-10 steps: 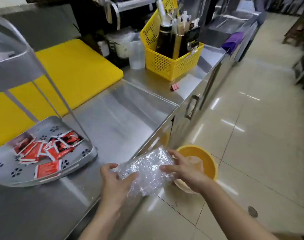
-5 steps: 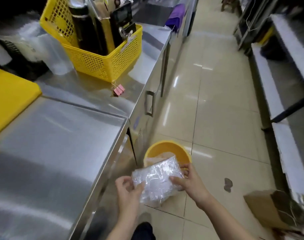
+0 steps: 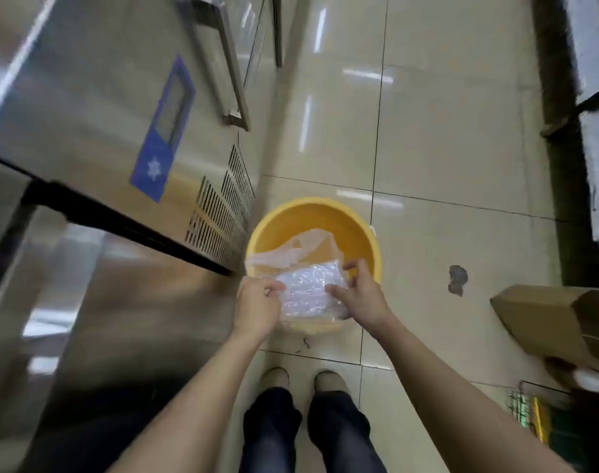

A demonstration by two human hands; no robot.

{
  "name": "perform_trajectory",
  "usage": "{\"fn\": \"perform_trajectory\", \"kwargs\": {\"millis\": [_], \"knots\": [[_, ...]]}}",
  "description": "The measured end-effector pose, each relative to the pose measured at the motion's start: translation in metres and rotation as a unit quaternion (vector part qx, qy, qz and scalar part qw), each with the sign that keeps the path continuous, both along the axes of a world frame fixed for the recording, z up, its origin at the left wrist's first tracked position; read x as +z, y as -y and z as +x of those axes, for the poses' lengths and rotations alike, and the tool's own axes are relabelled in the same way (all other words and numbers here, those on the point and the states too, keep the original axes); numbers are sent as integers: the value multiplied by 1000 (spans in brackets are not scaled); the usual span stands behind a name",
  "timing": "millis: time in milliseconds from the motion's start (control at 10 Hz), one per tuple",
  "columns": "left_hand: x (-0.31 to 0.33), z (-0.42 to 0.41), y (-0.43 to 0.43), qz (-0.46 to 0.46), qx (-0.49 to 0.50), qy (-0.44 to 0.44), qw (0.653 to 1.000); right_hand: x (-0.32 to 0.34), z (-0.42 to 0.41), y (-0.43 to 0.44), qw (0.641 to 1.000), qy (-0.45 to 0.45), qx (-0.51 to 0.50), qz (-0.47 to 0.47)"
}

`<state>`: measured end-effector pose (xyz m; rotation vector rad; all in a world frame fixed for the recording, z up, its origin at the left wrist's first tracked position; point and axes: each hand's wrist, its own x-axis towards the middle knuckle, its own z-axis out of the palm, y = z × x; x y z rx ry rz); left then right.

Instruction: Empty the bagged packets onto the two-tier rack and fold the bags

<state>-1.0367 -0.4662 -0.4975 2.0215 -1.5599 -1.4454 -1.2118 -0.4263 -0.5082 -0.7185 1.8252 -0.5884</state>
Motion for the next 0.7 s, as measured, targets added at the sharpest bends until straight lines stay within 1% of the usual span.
{"fn": "perform_trajectory", "kwargs": {"millis": [100,200,300,400,500,600,700], "knots": [[-64,-16,28,78,-33,-4,996,-76,-9,27,998,-19,21,52],[-135,-27,47,80,-154,88,981,-145,-7,50,993,-77,68,62],[-191,-32,57,39,-287,240,927,-199,2,57,970,-216,110,10],[-234,-35,52,24,-378,314,871,-238,9,56,950,-297,97,-16],[-257,-41,40,43,-443,389,807,-270,21,54,909,-275,295,107],[-255,-49,37,27,-462,375,803,-268,24,52,855,-297,400,142],[-229,-48,36,-32,-450,331,829,-235,21,52,879,-316,352,60]]}}
